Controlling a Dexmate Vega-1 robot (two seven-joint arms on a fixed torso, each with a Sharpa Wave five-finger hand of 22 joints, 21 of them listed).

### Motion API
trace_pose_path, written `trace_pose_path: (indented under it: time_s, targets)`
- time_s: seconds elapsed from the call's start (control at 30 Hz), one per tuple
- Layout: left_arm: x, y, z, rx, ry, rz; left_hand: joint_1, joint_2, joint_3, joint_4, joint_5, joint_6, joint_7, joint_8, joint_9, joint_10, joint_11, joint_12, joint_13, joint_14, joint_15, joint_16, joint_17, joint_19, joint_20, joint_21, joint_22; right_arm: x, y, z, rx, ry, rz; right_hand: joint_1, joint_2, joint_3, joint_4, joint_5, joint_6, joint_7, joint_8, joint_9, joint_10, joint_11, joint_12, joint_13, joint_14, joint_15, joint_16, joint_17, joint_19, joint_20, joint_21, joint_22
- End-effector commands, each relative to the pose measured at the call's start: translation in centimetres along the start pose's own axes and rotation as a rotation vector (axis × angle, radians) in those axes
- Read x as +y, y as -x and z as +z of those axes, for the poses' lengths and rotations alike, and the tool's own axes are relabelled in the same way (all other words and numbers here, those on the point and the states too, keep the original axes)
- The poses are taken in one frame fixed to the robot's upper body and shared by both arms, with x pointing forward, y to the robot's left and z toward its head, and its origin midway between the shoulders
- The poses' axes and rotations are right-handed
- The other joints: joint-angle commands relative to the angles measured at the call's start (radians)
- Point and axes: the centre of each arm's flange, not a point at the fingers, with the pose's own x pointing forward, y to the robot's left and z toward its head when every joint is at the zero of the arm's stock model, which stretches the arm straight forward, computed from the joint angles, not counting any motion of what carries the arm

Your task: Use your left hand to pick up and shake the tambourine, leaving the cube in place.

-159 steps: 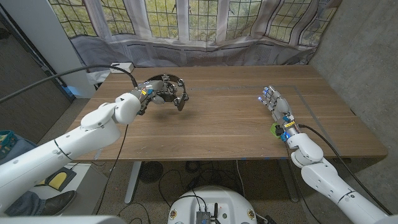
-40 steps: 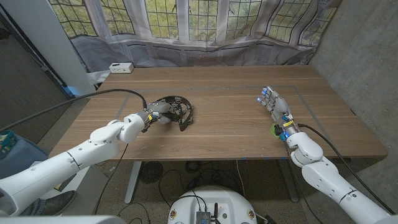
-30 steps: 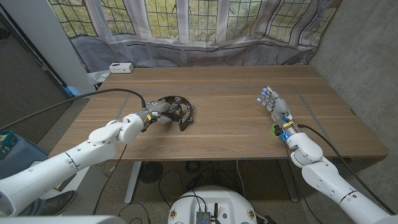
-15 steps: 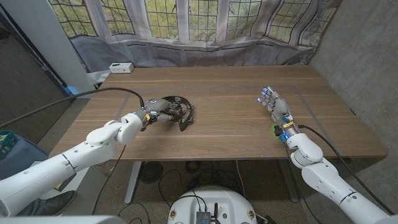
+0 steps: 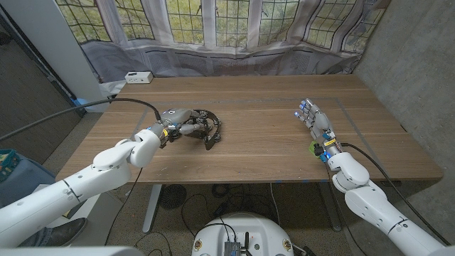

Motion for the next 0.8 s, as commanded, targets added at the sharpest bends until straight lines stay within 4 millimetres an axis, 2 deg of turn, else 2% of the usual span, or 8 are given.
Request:
trace_pose_path:
  time_s: [0.03, 0.17, 0.27, 0.4, 0.53, 0.8]
  targets:
    - [0.9, 1.8, 0.4, 0.047, 0.132, 0.076, -0.056, -0.008, -0.017, 0.022, -0.006, -0.053, 0.015, -0.006, -0.001, -0.043, 0.017, -0.008, -0.008, -0.045, 0.013, -0.005, 0.0, -0.029, 0.008, -0.018, 0.003, -0.2, 0.0, 0.1, -0.013, -0.006, -0.004, 0.01, 0.002, -0.003, 0.002, 0.003, 0.021, -0.003, 0.008, 0.005, 0.006, 0.005, -0.002, 0.004, 0.004, 0.006, -0.001, 0.004, 0.01, 0.002, -0.001, 0.002]
    - [1.1, 2.2, 0.5, 0.053, 0.215, 0.112, -0.116, -0.018, -0.042, 0.044, -0.004, -0.111, 0.028, -0.004, -0.003, -0.092, 0.041, -0.008, -0.021, -0.091, 0.028, -0.004, 0.0, -0.059, 0.014, -0.037, 0.003, -0.2, -0.1, 0.4, -0.024, -0.003, 0.001, 0.01, 0.002, -0.004, 0.003, 0.003, 0.031, -0.006, 0.012, 0.005, 0.007, 0.004, -0.002, 0.004, 0.004, 0.006, -0.001, 0.005, 0.01, 0.001, -0.001, 0.002]
    - [1.4, 2.4, 0.8, 0.053, 0.262, 0.131, -0.141, -0.023, -0.053, 0.05, -0.002, -0.137, 0.03, -0.004, -0.005, -0.12, 0.046, -0.009, -0.027, -0.118, 0.031, -0.006, -0.001, -0.08, 0.018, -0.048, 0.003, -0.1, -0.1, 0.5, -0.03, -0.006, 0.0, 0.009, 0.001, -0.004, 0.003, 0.002, 0.028, -0.008, 0.01, 0.005, 0.007, 0.006, -0.002, 0.004, 0.005, 0.006, 0.0, 0.005, 0.01, 0.001, -0.001, 0.002]
    - [1.7, 2.7, 1.5, 0.03, 0.297, 0.207, -0.15, -0.023, -0.057, 0.053, -0.001, -0.133, 0.029, 0.001, -0.005, -0.124, 0.048, -0.007, -0.029, -0.127, 0.032, -0.005, -0.001, -0.085, 0.019, -0.051, 0.003, 0.0, -0.2, 0.6, -0.037, -0.003, 0.006, 0.009, 0.001, -0.004, 0.003, 0.002, 0.02, -0.011, 0.006, 0.005, 0.007, 0.005, -0.002, 0.004, 0.005, 0.006, 0.0, 0.005, 0.01, 0.001, -0.001, 0.002]
    - [1.8, 3.0, 2.0, 0.009, 0.372, 0.269, -0.158, -0.02, -0.058, 0.053, 0.001, -0.117, 0.028, 0.009, -0.006, -0.119, 0.037, -0.001, -0.033, -0.128, 0.024, -0.002, -0.002, -0.094, 0.022, -0.056, 0.003, 0.1, -0.2, 0.6, -0.046, 0.01, 0.014, 0.009, 0.001, -0.005, 0.003, 0.002, 0.02, -0.01, 0.006, 0.005, 0.007, 0.005, -0.002, 0.004, 0.006, 0.005, 0.0, 0.005, 0.011, 0.002, -0.001, 0.002]
    - [2.6, 2.6, 2.8, 0.008, 0.504, 0.345, -0.163, -0.017, -0.058, 0.052, 0.002, -0.109, 0.029, 0.013, -0.007, -0.127, 0.043, 0.0, -0.038, -0.136, 0.028, -0.002, -0.003, -0.106, 0.027, -0.062, 0.003, 0.3, -0.3, 0.8, -0.063, 0.018, 0.021, 0.009, 0.001, -0.005, 0.003, 0.002, 0.019, -0.01, 0.006, 0.005, 0.008, 0.004, -0.002, 0.004, 0.007, 0.006, 0.0, 0.005, 0.012, 0.0, -0.001, 0.002]
